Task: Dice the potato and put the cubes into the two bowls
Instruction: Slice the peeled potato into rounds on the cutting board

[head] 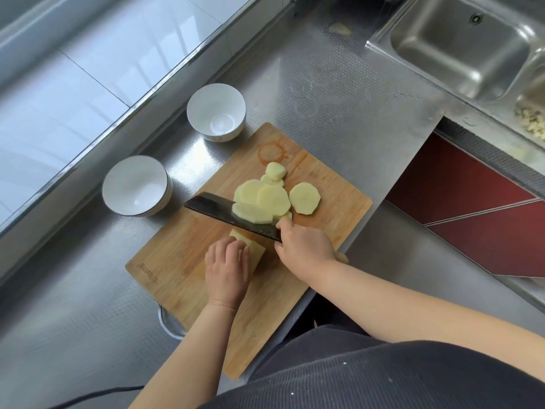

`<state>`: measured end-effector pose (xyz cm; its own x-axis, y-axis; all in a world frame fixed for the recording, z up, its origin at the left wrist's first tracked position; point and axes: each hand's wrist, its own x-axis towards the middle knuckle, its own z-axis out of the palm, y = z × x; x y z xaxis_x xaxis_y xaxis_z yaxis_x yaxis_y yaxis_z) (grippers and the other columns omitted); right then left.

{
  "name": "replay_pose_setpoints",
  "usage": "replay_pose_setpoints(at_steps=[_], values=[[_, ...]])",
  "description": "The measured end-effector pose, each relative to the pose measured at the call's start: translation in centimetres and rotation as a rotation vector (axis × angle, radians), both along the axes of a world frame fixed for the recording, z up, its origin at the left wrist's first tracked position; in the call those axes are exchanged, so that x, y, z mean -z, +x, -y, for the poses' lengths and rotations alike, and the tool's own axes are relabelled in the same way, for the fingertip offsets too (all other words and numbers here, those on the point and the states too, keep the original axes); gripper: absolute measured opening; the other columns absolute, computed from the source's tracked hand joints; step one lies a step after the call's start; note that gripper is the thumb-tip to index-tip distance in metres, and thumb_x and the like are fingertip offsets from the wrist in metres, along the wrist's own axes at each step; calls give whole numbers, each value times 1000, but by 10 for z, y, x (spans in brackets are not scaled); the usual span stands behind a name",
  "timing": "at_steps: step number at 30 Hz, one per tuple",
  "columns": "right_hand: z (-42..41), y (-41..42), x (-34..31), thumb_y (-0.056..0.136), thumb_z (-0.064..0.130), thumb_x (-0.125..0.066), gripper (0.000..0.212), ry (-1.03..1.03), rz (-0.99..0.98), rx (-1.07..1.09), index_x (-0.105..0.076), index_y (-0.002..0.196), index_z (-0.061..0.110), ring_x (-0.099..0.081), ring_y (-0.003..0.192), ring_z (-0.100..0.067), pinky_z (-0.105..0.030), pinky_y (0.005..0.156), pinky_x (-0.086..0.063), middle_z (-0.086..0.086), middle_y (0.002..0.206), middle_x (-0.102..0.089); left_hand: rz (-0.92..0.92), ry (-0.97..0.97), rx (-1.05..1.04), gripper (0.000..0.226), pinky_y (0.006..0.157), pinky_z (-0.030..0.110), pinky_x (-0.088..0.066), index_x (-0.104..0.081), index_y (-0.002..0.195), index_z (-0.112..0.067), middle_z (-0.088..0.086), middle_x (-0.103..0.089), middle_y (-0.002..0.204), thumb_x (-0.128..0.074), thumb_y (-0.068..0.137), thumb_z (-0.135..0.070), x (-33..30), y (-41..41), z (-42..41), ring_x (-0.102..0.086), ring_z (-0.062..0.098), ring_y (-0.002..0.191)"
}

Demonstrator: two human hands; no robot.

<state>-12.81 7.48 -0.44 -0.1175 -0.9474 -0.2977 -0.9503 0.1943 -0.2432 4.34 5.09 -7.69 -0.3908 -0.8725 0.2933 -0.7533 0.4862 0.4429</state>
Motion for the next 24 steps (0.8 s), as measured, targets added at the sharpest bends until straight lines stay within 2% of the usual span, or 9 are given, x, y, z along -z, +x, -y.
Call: replay_pose_setpoints(at_steps=[3, 5, 8, 10, 14, 20, 24], values=[[0, -6, -3, 97, 40, -49, 42, -57, -5, 32, -39, 126, 11, -67, 87, -25, -30, 57, -41, -4, 102, -67, -20, -86, 50, 20, 84, 35, -33, -48, 101, -17, 5, -44, 107, -37, 100, -33, -18, -5, -3, -42, 26, 95], [-5, -7, 0, 96, 41, -52, 42, -62, -8, 61, -39, 122, 12, -67, 87, -24, -30, 57, -39, -4, 101, -66, 60, -120, 72, 19, 86, 37, -32, -52, 102, -18, 6, -46, 109, -43, 96, -34, -29, -16, 5, -43, 26, 98], [-13, -6, 5, 95, 40, -53, 39, -73, 2, 74, -40, 119, 12, -66, 85, -23, -30, 57, -35, -4, 99, -67, 285, -33, 92, 42, 89, 37, -31, -63, 97, -17, 4, -58, 103, -33, 99, -47, -40, -35, 22, -51, 26, 96], [-15, -6, 6, 96, 38, -52, 38, -81, -11, 63, -40, 120, 11, -66, 85, -23, -30, 57, -35, -4, 99, -67, 369, 29, 116, 51, 87, 35, -32, -65, 93, -17, 2, -60, 97, -27, 100, -51, -43, -40, 26, -56, 25, 89], [-14, -7, 4, 98, 37, -49, 39, -83, -53, 51, -39, 123, 9, -66, 88, -24, -31, 58, -36, -5, 102, -66, 368, 97, 129, 64, 87, 32, -32, -65, 92, -16, 0, -62, 94, -14, 101, -53, -48, -44, 30, -57, 22, 88], [-13, -5, 6, 99, 38, -48, 42, -41, -57, 69, -36, 127, 8, -66, 93, -25, -32, 60, -37, -7, 107, -65, 368, 119, 156, 59, 90, 33, -32, -65, 92, -15, 1, -63, 95, -21, 99, -53, -52, -49, 34, -56, 24, 95], [-15, -5, 1, 100, 36, -46, 42, -16, -70, 63, -34, 128, 8, -66, 94, -24, -30, 61, -36, -7, 109, -65, 425, 151, 150, 68, 93, 33, -31, -65, 95, -14, 1, -63, 98, -13, 97, -58, -51, -51, 37, -55, 24, 98]])
